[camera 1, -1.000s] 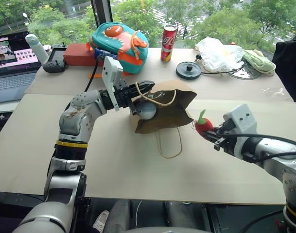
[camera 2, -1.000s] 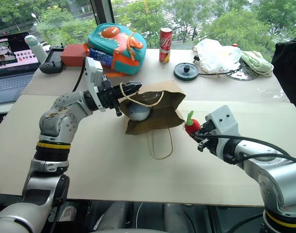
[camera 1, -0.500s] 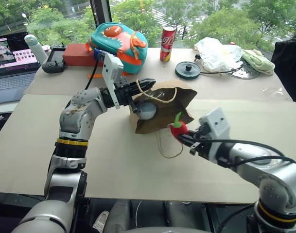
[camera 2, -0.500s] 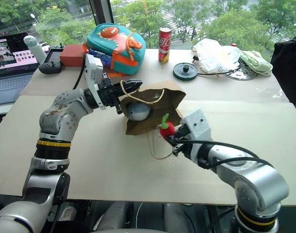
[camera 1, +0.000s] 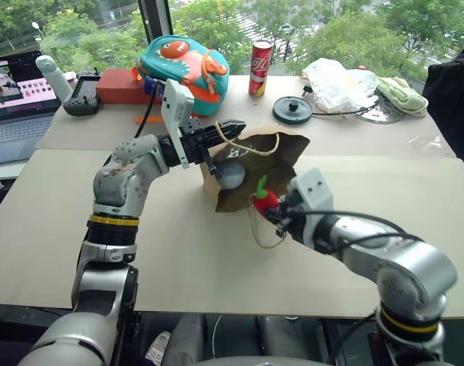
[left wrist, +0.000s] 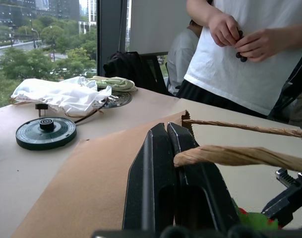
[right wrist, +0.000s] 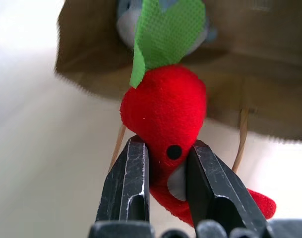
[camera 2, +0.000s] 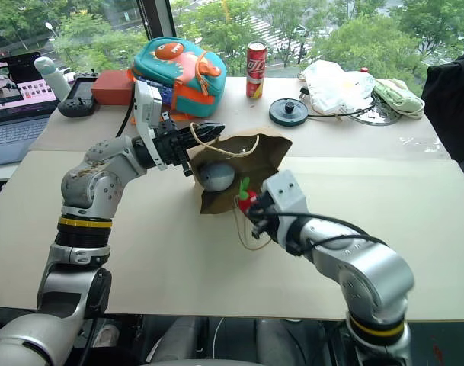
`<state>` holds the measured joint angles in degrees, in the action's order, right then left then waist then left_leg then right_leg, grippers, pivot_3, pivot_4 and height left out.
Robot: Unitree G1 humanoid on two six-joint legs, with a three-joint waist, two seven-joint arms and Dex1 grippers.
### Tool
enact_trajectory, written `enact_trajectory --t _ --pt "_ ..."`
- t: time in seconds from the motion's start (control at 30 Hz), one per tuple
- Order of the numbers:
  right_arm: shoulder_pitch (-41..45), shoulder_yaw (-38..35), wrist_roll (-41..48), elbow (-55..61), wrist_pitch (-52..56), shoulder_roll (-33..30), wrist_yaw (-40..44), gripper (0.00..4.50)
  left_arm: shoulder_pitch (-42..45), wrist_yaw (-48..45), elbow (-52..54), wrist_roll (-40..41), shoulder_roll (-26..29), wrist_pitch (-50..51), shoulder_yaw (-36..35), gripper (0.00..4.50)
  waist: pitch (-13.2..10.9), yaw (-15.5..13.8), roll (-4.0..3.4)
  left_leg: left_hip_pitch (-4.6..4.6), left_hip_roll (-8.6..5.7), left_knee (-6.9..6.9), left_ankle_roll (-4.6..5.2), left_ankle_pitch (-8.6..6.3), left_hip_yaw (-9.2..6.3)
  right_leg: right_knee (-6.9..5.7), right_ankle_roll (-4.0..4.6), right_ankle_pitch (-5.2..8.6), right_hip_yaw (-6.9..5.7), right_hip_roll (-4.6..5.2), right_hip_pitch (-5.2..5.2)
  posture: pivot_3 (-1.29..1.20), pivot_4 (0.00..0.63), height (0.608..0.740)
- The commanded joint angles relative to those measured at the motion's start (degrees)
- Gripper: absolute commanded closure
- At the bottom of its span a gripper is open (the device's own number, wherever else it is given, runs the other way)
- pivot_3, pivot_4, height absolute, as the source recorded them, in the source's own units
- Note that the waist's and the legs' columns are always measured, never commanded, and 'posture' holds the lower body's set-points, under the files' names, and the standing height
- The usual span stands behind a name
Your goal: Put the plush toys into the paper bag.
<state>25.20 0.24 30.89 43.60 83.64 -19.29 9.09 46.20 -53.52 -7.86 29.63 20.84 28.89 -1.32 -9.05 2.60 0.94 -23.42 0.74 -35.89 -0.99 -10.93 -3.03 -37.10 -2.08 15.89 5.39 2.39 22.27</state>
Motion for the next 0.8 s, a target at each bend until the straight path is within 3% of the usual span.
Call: enact_trajectory --t 0.03,0.37,0.57,0.7,0.8 --pt "4.3 0.6 -2.9 -3.1 -2.1 1.5 -2.1 3.38 1.6 -0.4 1.2 1.1 -0.1 -0.1 -0.8 4.50 0.0 0.0 0.00 -0.01 0.00 0.00 0.00 0.00 0.00 0.01 0.00 0.00 0.00 0.00 0.00 0.00 0.150 0.739" --pt "14.7 4.5 -11.4 -20.1 -7.9 3.5 -5.2 3.38 1.2 -0.7 1.4 0.9 -0.8 -0.3 -0.3 4.50 0.0 0.0 -0.02 -0.02 -0.01 0.02 0.00 0.00 0.01 -0.02 0.03 -0.02 0.00 0.02 0.05 0.00 0.150 0.739" --pt "16.9 2.4 -16.2 -28.9 -15.5 8.9 -9.4 3.38 0.8 -0.8 1.8 0.9 -1.1 -0.2 -0.1 4.50 0.0 0.0 -0.02 -0.08 -0.01 0.06 0.00 0.00 0.01 -0.02 0.04 -0.02 0.00 0.03 0.09 0.00 0.150 0.739" --pt "16.8 0.3 -16.0 -28.8 -17.7 12.7 -9.6 2.53 0.7 -0.9 1.7 0.8 -1.1 -0.3 0.0 4.50 0.0 0.1 -0.02 -0.07 -0.01 0.07 0.00 0.00 0.00 -0.04 0.05 -0.03 0.00 0.03 0.12 0.00 0.150 0.739" --pt "16.8 -0.3 -16.1 -27.6 -17.8 13.7 -9.2 1.33 0.7 -1.0 1.7 0.8 -1.1 -0.3 0.0 4.50 0.0 0.1 -0.03 -0.07 -0.01 0.07 0.00 0.00 -0.02 -0.05 0.05 -0.03 -0.01 0.03 0.11 0.00 0.150 0.739"
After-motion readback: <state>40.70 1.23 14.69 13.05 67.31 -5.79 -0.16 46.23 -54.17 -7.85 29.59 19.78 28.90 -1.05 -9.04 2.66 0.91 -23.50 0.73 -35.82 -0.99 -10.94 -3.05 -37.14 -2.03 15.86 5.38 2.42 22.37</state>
